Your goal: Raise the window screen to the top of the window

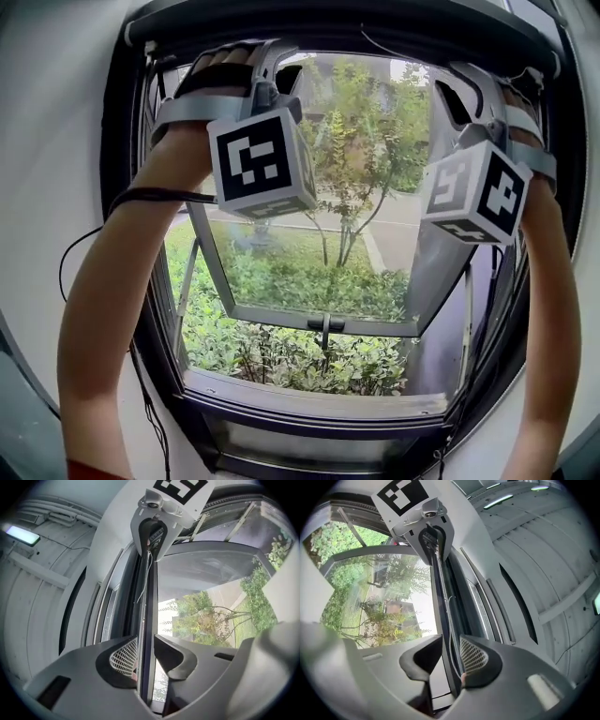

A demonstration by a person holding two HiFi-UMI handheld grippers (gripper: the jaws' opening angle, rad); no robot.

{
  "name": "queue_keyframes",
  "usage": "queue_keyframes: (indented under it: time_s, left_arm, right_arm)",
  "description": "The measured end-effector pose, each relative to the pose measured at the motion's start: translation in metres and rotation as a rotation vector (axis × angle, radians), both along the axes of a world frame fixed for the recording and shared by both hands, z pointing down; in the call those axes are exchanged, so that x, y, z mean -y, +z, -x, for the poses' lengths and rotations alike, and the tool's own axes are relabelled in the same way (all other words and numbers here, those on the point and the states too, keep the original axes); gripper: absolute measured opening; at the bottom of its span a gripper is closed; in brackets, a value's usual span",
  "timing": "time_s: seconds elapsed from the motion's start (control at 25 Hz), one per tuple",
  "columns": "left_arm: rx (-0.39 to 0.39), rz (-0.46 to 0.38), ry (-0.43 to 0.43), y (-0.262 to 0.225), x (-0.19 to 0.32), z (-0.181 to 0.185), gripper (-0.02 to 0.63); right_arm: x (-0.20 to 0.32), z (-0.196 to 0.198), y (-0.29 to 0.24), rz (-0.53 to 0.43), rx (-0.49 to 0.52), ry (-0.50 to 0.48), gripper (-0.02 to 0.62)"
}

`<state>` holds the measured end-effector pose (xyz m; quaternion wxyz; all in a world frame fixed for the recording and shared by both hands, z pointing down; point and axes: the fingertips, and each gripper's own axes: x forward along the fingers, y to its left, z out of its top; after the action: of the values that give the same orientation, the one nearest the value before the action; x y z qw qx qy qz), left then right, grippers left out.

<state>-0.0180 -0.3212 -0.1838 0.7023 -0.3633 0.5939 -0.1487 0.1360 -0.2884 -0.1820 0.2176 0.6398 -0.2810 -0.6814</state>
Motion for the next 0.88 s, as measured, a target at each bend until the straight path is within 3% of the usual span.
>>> queue_keyframes:
  time_s: [0.16, 0.36, 0.64, 0.88]
  left_arm:
    - [0.008, 0.038, 0.019, 0.038, 0.001, 0.002, 0.092]
    - [0.059, 0.051, -0.05, 0.091, 0.007, 0.004, 0.091]
    - [0.111, 0.016, -0.052, 0.159, -0.005, 0.001, 0.091]
    - [0.098, 0.142, -0.004, 0.228, -0.012, 0.004, 0.091]
  right_arm:
    - [-0.003, -0.001, 0.034, 0.006, 0.003, -0.049, 0.11]
    - [0.002, -0.002, 0.085, 0.051, 0.016, -0.088, 0.11]
    - [0.011, -0.006, 0.16, 0.127, 0.039, -0.102, 0.11]
    - [0.01, -0.007, 0.227, 0.21, 0.062, -0.132, 0.123]
